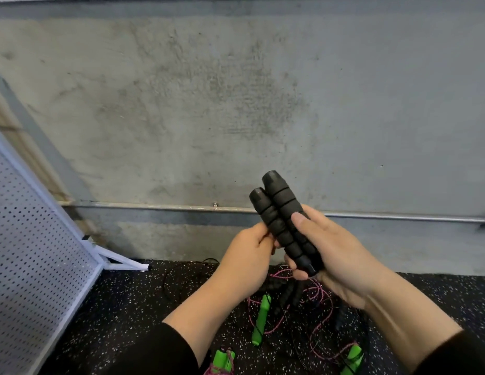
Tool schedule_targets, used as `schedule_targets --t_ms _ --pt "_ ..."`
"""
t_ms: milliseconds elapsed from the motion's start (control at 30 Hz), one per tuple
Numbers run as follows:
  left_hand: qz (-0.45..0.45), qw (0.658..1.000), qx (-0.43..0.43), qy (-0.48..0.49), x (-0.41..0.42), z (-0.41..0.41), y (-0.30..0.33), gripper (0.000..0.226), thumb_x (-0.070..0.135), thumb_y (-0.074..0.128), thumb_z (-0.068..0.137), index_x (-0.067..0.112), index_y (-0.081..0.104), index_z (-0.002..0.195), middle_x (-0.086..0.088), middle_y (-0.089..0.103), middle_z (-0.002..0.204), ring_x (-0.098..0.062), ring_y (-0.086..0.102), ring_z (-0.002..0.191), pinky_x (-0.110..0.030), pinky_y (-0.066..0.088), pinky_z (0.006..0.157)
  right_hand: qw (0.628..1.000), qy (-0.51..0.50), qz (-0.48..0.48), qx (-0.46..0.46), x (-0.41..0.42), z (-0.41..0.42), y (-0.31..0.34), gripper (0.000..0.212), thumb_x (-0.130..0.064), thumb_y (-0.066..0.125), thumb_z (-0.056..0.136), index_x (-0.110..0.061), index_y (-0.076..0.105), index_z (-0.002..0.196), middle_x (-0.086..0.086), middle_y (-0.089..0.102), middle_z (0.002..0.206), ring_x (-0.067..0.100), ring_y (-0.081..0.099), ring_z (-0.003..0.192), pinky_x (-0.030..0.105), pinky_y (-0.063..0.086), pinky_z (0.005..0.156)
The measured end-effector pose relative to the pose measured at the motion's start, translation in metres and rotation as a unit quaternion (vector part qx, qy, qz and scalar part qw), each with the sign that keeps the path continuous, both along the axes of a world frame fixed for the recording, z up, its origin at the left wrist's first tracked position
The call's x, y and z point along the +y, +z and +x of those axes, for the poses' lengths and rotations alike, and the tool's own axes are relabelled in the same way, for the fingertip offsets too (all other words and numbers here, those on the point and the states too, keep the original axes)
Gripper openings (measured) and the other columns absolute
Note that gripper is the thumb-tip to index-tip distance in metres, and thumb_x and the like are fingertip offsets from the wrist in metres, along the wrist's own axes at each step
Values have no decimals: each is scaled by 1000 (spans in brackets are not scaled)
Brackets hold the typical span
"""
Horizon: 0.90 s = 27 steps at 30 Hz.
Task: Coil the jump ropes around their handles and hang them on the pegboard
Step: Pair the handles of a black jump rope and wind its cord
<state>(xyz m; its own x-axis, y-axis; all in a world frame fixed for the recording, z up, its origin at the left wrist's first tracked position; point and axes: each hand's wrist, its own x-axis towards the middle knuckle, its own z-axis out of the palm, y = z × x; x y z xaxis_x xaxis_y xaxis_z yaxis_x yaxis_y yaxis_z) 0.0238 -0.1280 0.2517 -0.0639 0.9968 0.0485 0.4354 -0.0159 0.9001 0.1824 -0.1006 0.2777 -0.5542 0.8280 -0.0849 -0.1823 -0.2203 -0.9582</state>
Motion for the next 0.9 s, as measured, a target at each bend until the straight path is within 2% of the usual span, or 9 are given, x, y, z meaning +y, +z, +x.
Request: schedule_targets --t_ms 100,200,300,433,533,600,700,833,900 --pt "-53 999 -5 -6 4 -6 1 37 15 47 102 22 54 66 11 49 55 -11 41 53 -31 32 57 987 -29 98 -126 2 4 -2 24 -30 54 104 -41 65 121 6 64 84 26 51 64 33 39 51" --pt "-106 989 -103 2 2 -4 1 42 18 47 101 27 61 62 4 48 61 -11 35 49 -29 27 52 951 -46 198 -231 3 6 -3 28 -33 57 101 -55 61 118 -10 66 77 10 56 63 26 44 59" --pt "-167 968 -187 3 -4 -4 3 30 17 43 100 13 72 97 5 42 62 -9 26 47 -23 22 45 909 -68 267 -314 3 3 -7 30 -33 60 99 -59 55 115 -26 66 74 0 51 58 14 39 57" --pt "-236 926 -295 -11 -9 -8 7 37 30 44 99 5 69 111 7 38 64 -9 17 51 -22 15 44 837 -92 329 -428 9 10 -19 43 -46 61 95 -70 40 123 -12 66 90 6 61 80 31 53 76" --pt "-258 901 -350 -10 -12 -10 9 52 68 52 93 18 68 93 8 36 63 -8 14 54 -22 11 46 738 -56 424 -522 0 7 -25 58 -54 56 95 -66 24 141 -10 49 94 16 54 92 37 50 76" --pt "-254 905 -340 21 -13 -12 7 51 71 59 86 22 68 77 8 37 61 -7 17 50 -21 12 44 693 -41 463 -551 -6 2 -24 63 -55 54 96 -62 15 146 -8 43 101 14 46 97 31 44 76" --pt "-226 917 -325 49 -11 -14 1 32 53 64 94 22 60 100 8 36 58 -7 19 47 -19 17 39 706 -10 457 -540 -8 1 -25 66 -57 50 97 -59 13 151 -7 41 114 13 43 109 28 42 89" --pt "-198 924 -323 39 -7 -18 0 24 44 62 98 21 58 91 7 37 60 -7 18 48 -19 17 39 852 -61 317 -412 -6 -1 -24 61 -49 60 96 -45 33 150 -8 52 126 4 49 112 11 36 89" --pt "-196 928 -317 28 -6 -17 -1 24 41 60 100 21 56 87 7 38 60 -7 19 47 -19 17 40 884 -90 266 -374 -3 0 -21 44 -41 71 91 -40 56 132 -4 63 118 1 57 96 8 40 77"
